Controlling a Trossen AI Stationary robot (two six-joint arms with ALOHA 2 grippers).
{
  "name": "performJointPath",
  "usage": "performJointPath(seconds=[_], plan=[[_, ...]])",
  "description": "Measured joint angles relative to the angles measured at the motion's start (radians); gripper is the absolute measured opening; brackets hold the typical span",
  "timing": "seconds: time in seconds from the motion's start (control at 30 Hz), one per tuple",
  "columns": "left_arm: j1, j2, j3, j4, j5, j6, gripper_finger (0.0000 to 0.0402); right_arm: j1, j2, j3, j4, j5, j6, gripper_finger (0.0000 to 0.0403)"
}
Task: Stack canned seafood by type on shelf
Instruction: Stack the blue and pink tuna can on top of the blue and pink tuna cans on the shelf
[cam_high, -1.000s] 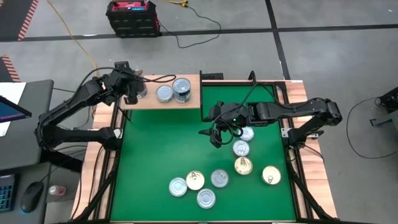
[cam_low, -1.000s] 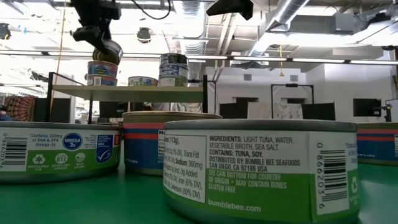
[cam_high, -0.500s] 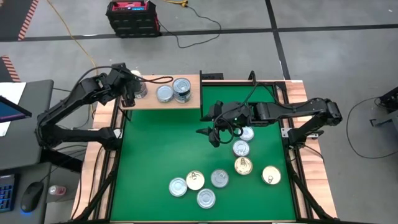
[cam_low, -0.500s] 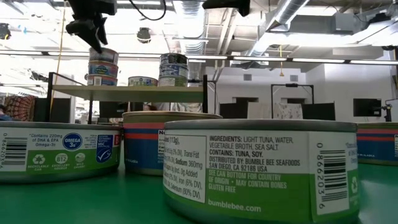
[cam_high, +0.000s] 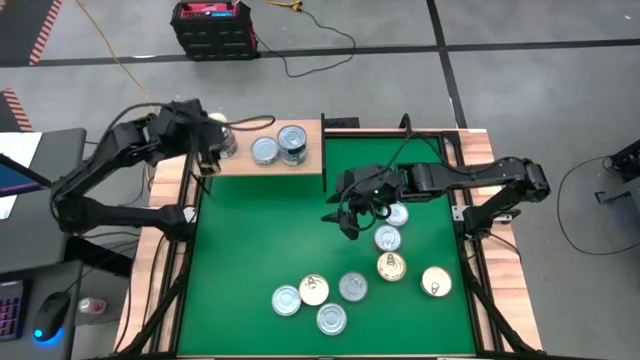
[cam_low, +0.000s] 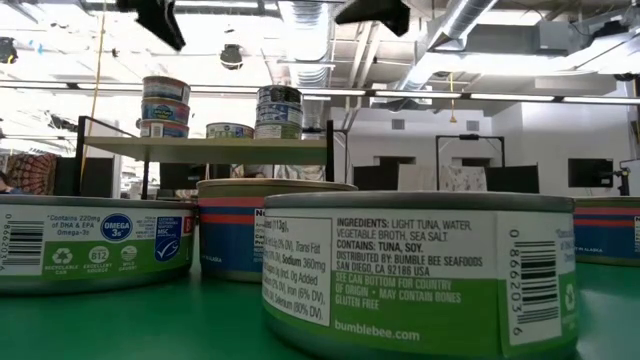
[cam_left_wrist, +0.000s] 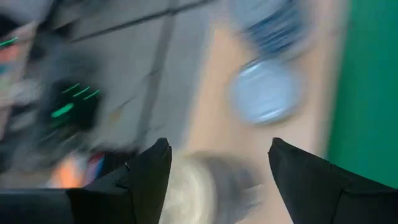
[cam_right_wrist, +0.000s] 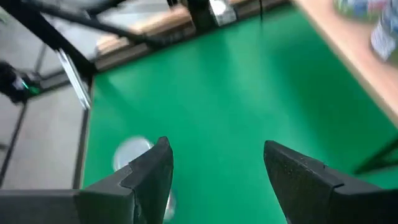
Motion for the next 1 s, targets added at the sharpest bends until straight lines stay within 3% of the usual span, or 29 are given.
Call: performJointPath(seconds=[0.13, 0.3, 0.47, 0.67, 0.83, 1.0], plan=[[-0.163, 0.002, -0.004, -0.077, 0.171, -0.14, 0.0247, 0.0, 0.0, 0.0, -0.092, -0.017, -0.017, 0.0276], [-0.377, 0.016, -0.115, -0.049, 0.199, -0.444, 0.0238, 0.0, 0.005, 0.0, -0.113, -0.034, -0.029, 0.0276], [-0.565, 0.015, -0.288, 0.11, 0.192, -0.659, 0.0227, 0.003, 0.037, 0.0, -0.12, -0.077, -0.036, 0.0276], [-0.738, 0.014, -0.492, 0.403, 0.202, -0.946, 0.0215, 0.042, 0.131, 0.0, -0.145, -0.212, -0.014, 0.0276], [-0.85, 0.021, -0.627, 0.673, 0.211, -1.167, 0.0214, 0.102, 0.232, -0.001, -0.144, -0.264, -0.007, 0.0276], [-0.916, 0.048, -0.711, 0.827, 0.116, -1.336, 0.0214, 0.145, 0.321, -0.001, -0.125, -0.263, 0.006, 0.0276]])
